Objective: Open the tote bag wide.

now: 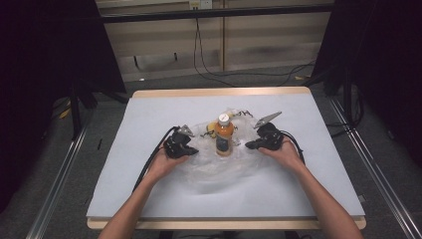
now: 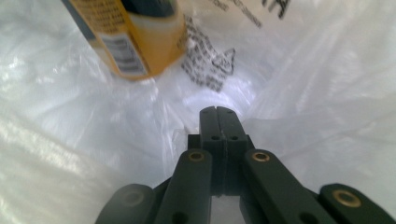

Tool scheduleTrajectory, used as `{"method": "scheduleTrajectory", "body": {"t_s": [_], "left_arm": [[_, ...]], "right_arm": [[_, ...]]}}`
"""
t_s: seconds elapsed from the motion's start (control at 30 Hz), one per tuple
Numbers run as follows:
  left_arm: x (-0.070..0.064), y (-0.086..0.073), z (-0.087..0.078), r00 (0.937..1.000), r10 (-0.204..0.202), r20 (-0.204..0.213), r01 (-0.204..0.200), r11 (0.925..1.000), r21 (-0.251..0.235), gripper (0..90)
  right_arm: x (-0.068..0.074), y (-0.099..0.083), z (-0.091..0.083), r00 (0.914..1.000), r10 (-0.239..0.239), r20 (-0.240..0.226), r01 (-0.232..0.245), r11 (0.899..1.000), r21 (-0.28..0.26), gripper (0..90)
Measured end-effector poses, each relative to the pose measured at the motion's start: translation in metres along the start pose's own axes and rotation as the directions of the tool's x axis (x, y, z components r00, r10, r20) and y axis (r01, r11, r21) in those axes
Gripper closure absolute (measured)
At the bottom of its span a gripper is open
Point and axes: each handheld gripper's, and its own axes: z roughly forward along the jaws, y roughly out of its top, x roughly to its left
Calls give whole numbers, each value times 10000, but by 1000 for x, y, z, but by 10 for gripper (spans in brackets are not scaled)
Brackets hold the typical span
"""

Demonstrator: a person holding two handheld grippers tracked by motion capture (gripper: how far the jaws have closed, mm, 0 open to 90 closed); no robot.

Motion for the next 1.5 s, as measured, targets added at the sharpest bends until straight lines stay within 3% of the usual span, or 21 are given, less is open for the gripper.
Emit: {"method": "scheduleTrajectory", "body": {"t_s": [0.07,0.1,0.2,0.33,0.37,0.4,0.43,0.47,0.53,0.57,0.6,0.63,0.67,0.7,0.87,0.9,1.07,1.3,1.4,1.47,1.5], "left_arm": [[0,-5,-1,9987,-498,-55,496,9983,-308,900],[3,-7,-4,9998,-155,-91,154,9999,-76,900],[3,-13,-6,9977,-667,-121,662,9969,-428,900],[8,-20,-15,9982,-383,-466,381,9993,-48,900],[8,-22,-16,9950,-704,-706,693,9974,-185,900],[15,-24,-19,9976,-515,-462,515,9987,3,900],[16,-28,-17,9928,-1184,-206,1173,9920,-475,900],[21,-32,-19,9961,-881,-21,879,9949,-490,900],[17,-30,-17,9942,-1064,-158,1053,9926,-604,900],[18,-29,-18,9977,-630,-232,622,9975,-334,900],[14,-28,-15,9935,-1119,-213,1100,9912,-742,900],[15,-27,-15,9965,-816,-187,804,9951,-567,900],[12,-26,-12,9936,-1093,-268,1065,9902,-900,900],[15,-24,-15,9983,-499,-291,488,9982,-348,900],[17,-22,-10,9923,-1178,-372,1148,9906,-741,900],[17,-21,-7,9924,-1015,-694,951,9914,-899,900],[19,-23,-8,9935,-1025,-493,974,9906,-959,900],[11,-22,-14,9947,-1030,19,1018,9796,-1734,900],[9,-23,-23,9944,-1027,228,1052,9700,-2193,900],[8,-26,-31,9919,-1177,470,1262,9514,-2809,900],[8,-26,-31,9919,-1177,470,1262,9514,-2809,900]], "right_arm": [[-2,-6,-5,9998,193,55,-193,9998,-76,900],[-5,-12,-7,9992,400,-39,-401,9988,-295,900],[-5,-17,-9,9984,571,-56,-573,9970,-525,900],[-5,-18,-13,9987,466,183,-459,9982,-398,900],[-5,-18,-13,9987,466,183,-459,9982,-398,900],[-5,-18,-14,9985,485,253,-476,9982,-355,900],[-6,-19,-14,9983,532,244,-522,9979,-391,900],[-7,-20,-14,9974,661,303,-646,9968,-476,900],[-7,-20,-13,9972,683,305,-666,9963,-546,900],[-6,-19,-12,9973,636,364,-616,9966,-538,900],[-5,-18,-12,9968,653,458,-630,9967,-512,900],[-5,-18,-10,9969,679,388,-653,9957,-651,900],[-5,-18,-9,9968,686,406,-656,9952,-727,900],[-3,-15,-7,9961,651,589,-609,9956,-709,900],[-3,-14,-2,9934,809,808,-731,9928,-948,900],[-3,-13,-2,9898,866,1134,-752,9920,-1014,900],[-4,-12,-1,9878,957,1232,-826,9907,-1078,900],[4,-10,-5,9931,866,786,-729,9840,-1628,900],[7,-9,-13,9934,890,725,-730,9771,-2001,900],[9,-10,-18,9946,780,682,-614,9738,-2188,900],[9,-10,-18,9946,780,682,-614,9738,-2188,900]]}}
